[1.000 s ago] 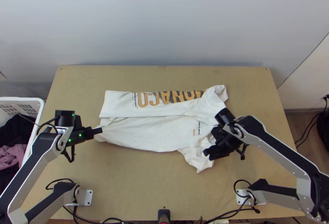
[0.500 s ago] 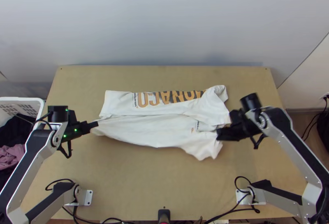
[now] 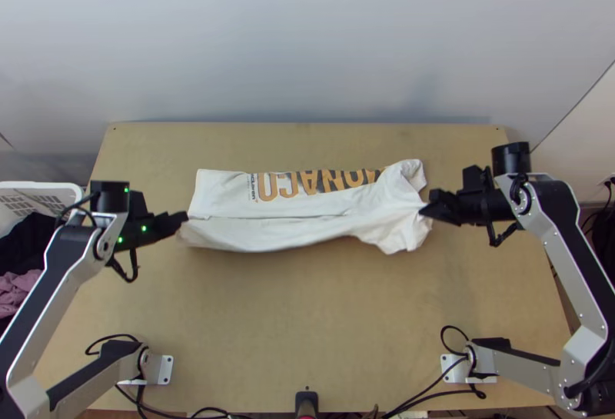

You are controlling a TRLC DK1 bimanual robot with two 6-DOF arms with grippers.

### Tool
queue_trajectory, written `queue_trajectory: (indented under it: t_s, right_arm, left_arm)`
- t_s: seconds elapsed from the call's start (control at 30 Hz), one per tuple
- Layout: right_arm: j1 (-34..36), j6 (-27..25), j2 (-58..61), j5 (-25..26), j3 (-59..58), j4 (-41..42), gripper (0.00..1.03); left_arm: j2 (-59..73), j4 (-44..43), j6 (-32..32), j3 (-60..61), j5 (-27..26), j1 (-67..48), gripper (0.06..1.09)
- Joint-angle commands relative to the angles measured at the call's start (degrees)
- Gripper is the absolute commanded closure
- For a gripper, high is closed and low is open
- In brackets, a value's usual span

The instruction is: Fold the t-shirt

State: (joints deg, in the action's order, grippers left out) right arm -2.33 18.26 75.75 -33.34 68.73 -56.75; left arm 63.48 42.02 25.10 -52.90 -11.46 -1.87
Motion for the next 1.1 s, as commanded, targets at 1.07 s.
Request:
queue_trajectory:
  t_s: [1.07]
  right_arm:
    - [0.04, 9.07, 38.42, 6.45, 22.41, 19.4, 1.0]
  left_arm:
    - [48.93, -13.1, 3.29, -36.22, 7.16, -1.12, 1.05]
